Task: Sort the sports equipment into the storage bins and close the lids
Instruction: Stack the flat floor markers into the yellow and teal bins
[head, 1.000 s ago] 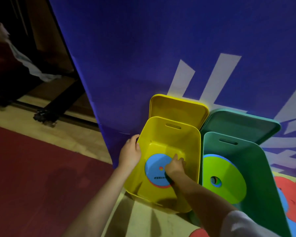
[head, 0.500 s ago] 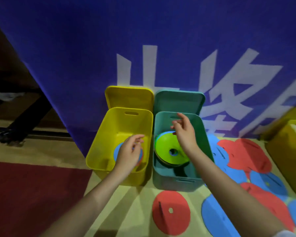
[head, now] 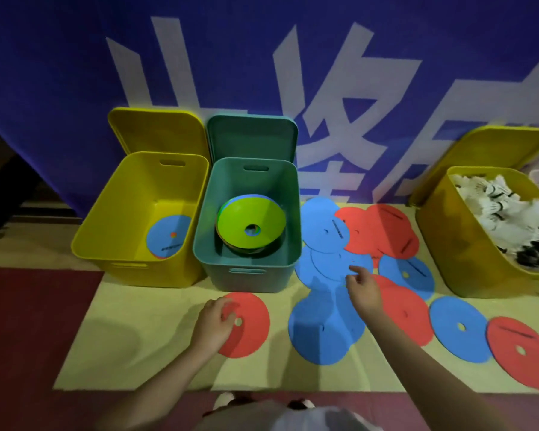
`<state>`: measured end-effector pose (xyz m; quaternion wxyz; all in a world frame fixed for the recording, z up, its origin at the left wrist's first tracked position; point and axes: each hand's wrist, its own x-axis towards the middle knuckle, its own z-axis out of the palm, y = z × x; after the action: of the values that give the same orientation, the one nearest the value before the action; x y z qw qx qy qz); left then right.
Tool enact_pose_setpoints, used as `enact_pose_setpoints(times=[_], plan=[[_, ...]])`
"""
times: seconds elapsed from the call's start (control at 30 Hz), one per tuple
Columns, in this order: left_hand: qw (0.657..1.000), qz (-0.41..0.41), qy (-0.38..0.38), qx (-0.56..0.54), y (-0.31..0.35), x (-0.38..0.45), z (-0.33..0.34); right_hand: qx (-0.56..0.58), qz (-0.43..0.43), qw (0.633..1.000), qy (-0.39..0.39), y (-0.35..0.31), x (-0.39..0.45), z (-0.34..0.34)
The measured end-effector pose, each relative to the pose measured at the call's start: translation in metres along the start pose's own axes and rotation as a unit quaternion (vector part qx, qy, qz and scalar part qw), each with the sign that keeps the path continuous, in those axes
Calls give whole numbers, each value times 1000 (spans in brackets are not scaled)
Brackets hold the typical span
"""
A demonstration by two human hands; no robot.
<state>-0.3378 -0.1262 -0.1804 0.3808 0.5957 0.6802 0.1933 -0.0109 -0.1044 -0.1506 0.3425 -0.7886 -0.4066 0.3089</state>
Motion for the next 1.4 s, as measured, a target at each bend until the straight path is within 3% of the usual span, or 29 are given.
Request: enact_pose_setpoints(times=[0.17,0.3,0.4,0.53,0.7,0.83,1.23,1.3,1.4], plan=[[982,-132,4,138,8,18,34,-179,21,973,-145,55,-6,12],[951,-167,1,258,12,20,53,-360,-61,914,-175,70,-20,21],[935,-182,22,304,12,17,59,-414,-80,886,-194,72,-26,25],[928,-224,50,295,-1,11,48,-397,-62,892,-209,70,-22,28],[969,-166,77,168,4,-9,65,-404,-68,889,-202,67,-5,29],[981,-146,89,95,11,-22,77,-403,-74,887,-214,68,-2,27],[980,-126,144,-43,30,-45,64,-363,-100,905,-200,75,0,23],[978,-117,156,-69,36,-49,62,-309,-123,923,-192,84,-1,20],[975,-97,172,-102,48,-54,55,-121,-122,955,-240,91,-12,10]])
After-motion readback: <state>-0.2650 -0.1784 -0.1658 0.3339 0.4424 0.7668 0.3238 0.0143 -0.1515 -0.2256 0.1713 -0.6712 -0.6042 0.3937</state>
